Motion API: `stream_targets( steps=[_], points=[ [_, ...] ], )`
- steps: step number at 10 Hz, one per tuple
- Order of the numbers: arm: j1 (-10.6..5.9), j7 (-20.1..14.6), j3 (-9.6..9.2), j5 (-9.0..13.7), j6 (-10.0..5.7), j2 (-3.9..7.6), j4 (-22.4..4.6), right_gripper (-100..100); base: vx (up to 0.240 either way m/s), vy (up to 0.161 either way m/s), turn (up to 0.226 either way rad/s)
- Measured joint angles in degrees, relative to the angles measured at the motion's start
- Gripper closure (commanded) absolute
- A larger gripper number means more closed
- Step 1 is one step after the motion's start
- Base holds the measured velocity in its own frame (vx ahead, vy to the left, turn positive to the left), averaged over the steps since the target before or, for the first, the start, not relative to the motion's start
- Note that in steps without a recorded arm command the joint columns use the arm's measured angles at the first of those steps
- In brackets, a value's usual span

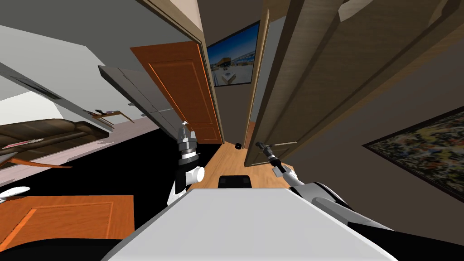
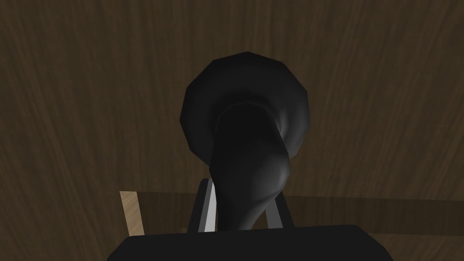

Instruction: Pull the door open

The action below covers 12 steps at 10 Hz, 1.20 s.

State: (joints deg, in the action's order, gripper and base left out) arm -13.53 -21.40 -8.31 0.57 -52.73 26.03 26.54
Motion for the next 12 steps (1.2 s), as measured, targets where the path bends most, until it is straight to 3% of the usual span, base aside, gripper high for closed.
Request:
stream_targets(
  steps=[3,5,7,9,12],
  points=[
    [-1.74,-0.45,-0.74,-1.53,-0.62,-0.83,-0.99,100,-0.181,-0.124,0.051],
    [-1.60,-0.70,-1.12,-2.04,-0.51,-1.17,-0.80,100,-0.112,-0.062,0.098],
    [-1.27,-0.55,-1.69,-0.88,-0.06,-0.61,-0.14,100,-0.197,-0.104,0.193],
    [-2.29,-0.25,-2.74,0.47,-0.98,-0.40,-2.05,100,-0.208,-0.121,0.216],
    [-1.73,0.42,-4.84,3.19,-0.60,0.34,-1.14,100,-0.192,-0.126,0.211]
  ],
)
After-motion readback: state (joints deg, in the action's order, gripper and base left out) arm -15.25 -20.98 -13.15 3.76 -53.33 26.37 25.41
